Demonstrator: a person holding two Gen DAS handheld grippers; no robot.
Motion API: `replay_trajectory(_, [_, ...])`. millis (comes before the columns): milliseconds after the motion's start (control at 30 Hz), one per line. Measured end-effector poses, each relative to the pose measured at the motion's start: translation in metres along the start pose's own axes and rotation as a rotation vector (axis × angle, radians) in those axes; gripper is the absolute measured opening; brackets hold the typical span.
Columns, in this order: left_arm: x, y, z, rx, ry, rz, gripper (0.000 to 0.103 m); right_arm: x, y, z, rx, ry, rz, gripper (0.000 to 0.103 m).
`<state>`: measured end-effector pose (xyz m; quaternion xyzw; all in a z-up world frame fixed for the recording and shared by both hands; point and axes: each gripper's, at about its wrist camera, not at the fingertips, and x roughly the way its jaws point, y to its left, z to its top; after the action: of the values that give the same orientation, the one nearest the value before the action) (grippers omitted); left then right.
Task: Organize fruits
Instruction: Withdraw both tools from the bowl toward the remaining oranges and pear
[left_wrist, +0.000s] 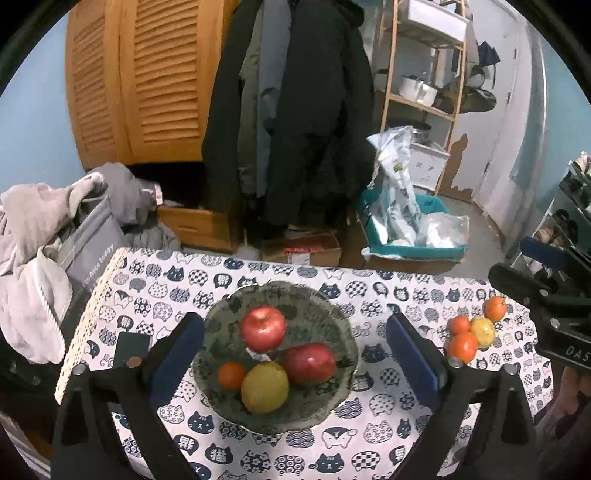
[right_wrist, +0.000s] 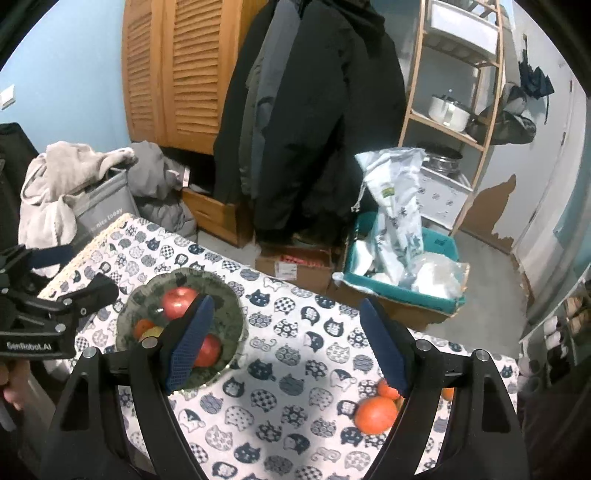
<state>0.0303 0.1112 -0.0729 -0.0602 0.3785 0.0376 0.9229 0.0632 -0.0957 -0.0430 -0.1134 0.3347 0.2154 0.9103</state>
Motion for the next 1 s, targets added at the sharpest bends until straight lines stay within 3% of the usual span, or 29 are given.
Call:
replay_trajectory(467, [-0.022, -0.054, 0.006, 0.083, -0.05, -0.065, 0.102, -0.037, -0.05, -0.026, 0.044, -0.024, -0.071, 0.082])
replay_trajectory(1000, [-0.007, -0.145, 0.005, 0.213, -0.007, -0.167, 0.102, -0.054, -0.13, -0.07, 0.18, 0.015, -0.194, 0.082])
